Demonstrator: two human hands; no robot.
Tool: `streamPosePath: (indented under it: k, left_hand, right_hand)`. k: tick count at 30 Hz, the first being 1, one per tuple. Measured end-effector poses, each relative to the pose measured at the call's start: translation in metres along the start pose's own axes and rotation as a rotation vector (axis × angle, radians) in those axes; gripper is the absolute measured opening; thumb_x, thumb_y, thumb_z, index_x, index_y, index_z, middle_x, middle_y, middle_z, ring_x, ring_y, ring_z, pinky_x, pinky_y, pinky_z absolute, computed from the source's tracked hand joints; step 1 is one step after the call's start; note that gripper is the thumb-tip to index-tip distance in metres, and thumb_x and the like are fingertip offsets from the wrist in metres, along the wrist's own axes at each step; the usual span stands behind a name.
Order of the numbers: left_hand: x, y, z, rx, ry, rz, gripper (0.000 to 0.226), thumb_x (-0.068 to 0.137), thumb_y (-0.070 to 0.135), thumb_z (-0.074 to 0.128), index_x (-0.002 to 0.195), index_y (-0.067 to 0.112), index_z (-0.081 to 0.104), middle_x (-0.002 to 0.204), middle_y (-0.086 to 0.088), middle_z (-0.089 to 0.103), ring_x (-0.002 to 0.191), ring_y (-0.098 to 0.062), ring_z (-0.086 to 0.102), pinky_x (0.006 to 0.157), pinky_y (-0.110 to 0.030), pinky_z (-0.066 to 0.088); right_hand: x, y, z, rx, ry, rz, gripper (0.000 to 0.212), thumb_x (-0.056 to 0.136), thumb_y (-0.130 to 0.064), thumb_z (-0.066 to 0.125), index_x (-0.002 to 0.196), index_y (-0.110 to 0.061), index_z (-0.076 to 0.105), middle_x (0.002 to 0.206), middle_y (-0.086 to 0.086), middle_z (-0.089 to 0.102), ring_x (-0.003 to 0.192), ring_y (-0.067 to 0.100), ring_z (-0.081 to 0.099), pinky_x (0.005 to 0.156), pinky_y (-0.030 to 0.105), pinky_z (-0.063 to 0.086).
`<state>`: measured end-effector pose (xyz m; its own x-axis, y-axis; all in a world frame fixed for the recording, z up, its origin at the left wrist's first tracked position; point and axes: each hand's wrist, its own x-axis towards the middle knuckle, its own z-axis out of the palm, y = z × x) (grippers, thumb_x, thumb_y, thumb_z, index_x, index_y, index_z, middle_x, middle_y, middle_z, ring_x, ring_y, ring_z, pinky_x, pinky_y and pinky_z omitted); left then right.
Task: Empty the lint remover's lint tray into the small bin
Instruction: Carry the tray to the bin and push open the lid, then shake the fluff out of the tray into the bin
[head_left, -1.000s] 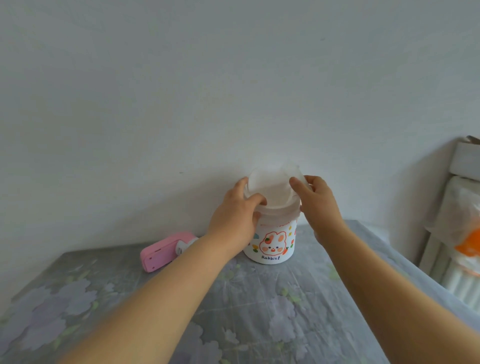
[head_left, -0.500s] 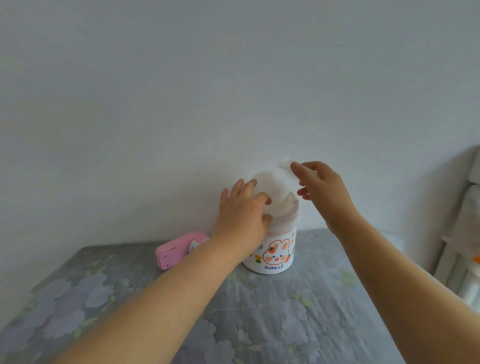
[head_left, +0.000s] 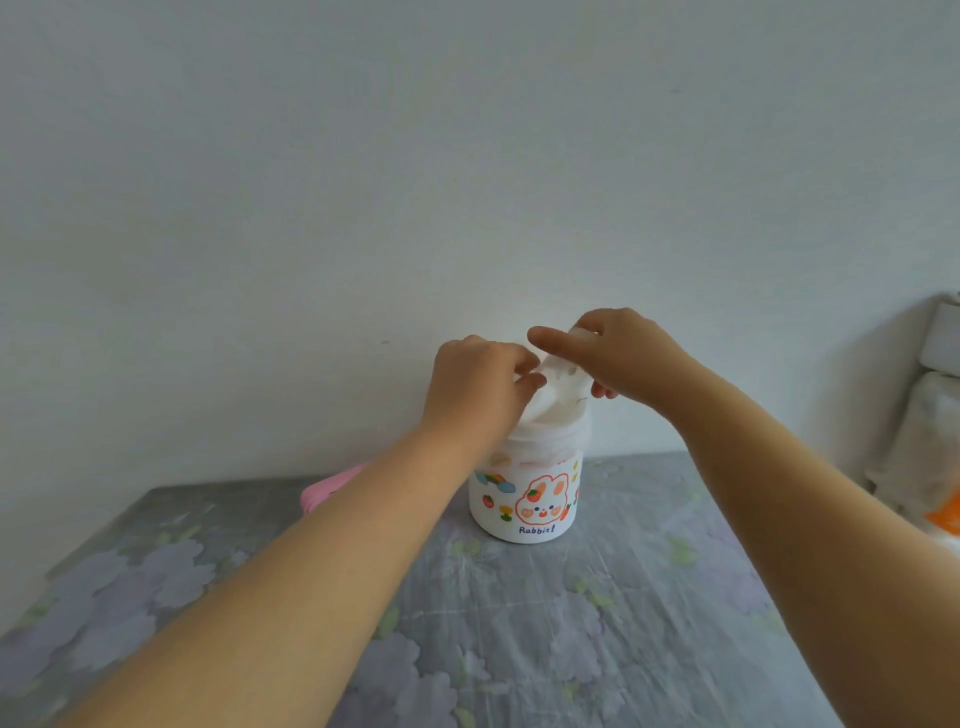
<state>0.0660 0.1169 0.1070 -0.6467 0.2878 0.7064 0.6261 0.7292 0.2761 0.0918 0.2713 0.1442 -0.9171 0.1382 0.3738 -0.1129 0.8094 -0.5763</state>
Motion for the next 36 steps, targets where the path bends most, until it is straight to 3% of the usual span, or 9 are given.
streamPosePath:
  k: [7,10,13,17,23,27,31,34,36]
  left_hand:
    - [0.004,-0.010,0.000,-0.148,-0.062,-0.134,0.022,0.089,0.031,0.059,0.104,0.024,0.074,0.101,-0.003,0.075,0.098,-0.023,0.063,0.085,-0.038,0.049]
    - [0.005,-0.012,0.002,-0.233,-0.078,-0.183,0.025,0.090,0.028,0.058,0.111,0.023,0.071,0.109,-0.001,0.073,0.099,-0.018,0.062,0.081,-0.025,0.043]
    - [0.005,-0.017,0.004,-0.278,-0.049,-0.226,0.027,0.091,0.018,0.056,0.116,0.020,0.066,0.119,-0.001,0.066,0.107,-0.017,0.058,0.086,-0.024,0.040]
    - [0.003,-0.026,0.009,-0.177,-0.064,-0.255,0.035,0.088,0.014,0.059,0.121,0.023,0.061,0.128,-0.007,0.054,0.118,-0.023,0.050,0.093,-0.028,0.038]
    - [0.001,-0.030,0.016,-0.232,-0.112,-0.330,0.041,0.082,0.023,0.067,0.122,0.028,0.061,0.123,-0.006,0.063,0.111,-0.024,0.056,0.088,-0.030,0.042]
    - [0.003,-0.029,0.017,-0.197,-0.148,-0.334,0.048,0.076,0.027,0.071,0.122,0.031,0.060,0.124,-0.004,0.061,0.114,-0.025,0.053,0.088,-0.032,0.043]
    - [0.011,-0.027,0.017,-0.210,-0.246,-0.377,0.074,0.072,0.020,0.070,0.138,0.034,0.040,0.131,-0.009,0.050,0.112,-0.028,0.054,0.079,-0.029,0.042]
    - [0.013,-0.026,0.018,-0.231,-0.245,-0.397,0.078,0.072,0.013,0.066,0.141,0.033,0.036,0.131,-0.009,0.054,0.114,-0.028,0.054,0.080,-0.030,0.042]
    - [0.012,-0.025,0.020,-0.209,-0.228,-0.386,0.076,0.073,0.011,0.064,0.141,0.031,0.037,0.130,-0.007,0.056,0.114,-0.028,0.054,0.080,-0.030,0.042]
  right_hand:
    - [-0.003,0.008,-0.005,0.165,-0.003,-0.115,0.019,0.086,-0.020,0.058,0.103,-0.023,0.068,0.079,0.005,0.075,0.066,0.018,0.072,0.070,0.031,0.056]
    - [-0.002,0.010,-0.004,0.191,0.153,-0.128,0.018,0.088,-0.021,0.056,0.101,-0.021,0.068,0.087,0.000,0.073,0.063,0.013,0.070,0.069,0.033,0.057]
    - [0.000,0.012,0.000,0.139,0.322,-0.114,0.022,0.090,-0.023,0.053,0.106,-0.017,0.066,0.095,0.002,0.070,0.079,0.023,0.069,0.071,0.035,0.053]
    - [-0.003,0.015,0.009,0.028,0.211,-0.134,0.022,0.090,-0.020,0.053,0.105,-0.016,0.068,0.094,0.002,0.070,0.082,0.024,0.068,0.068,0.032,0.050]
    - [-0.003,0.010,0.009,0.038,0.291,-0.144,0.025,0.088,-0.019,0.050,0.107,-0.018,0.065,0.097,0.000,0.071,0.082,0.025,0.068,0.074,0.038,0.054]
    - [-0.003,0.009,0.009,0.050,0.325,-0.172,0.036,0.089,-0.017,0.047,0.119,-0.027,0.063,0.092,-0.005,0.068,0.080,0.022,0.067,0.067,0.032,0.049]
    - [-0.004,0.009,0.009,0.065,0.317,-0.176,0.038,0.088,-0.018,0.048,0.121,-0.031,0.064,0.093,-0.008,0.065,0.083,0.020,0.065,0.067,0.029,0.047]
    - [-0.005,0.010,0.009,0.071,0.284,-0.201,0.036,0.089,-0.017,0.049,0.119,-0.028,0.065,0.092,-0.007,0.066,0.084,0.021,0.066,0.065,0.029,0.046]
    - [-0.006,0.010,0.008,0.116,0.401,-0.206,0.037,0.090,-0.017,0.048,0.122,-0.027,0.063,0.094,-0.006,0.065,0.083,0.022,0.064,0.068,0.028,0.042]
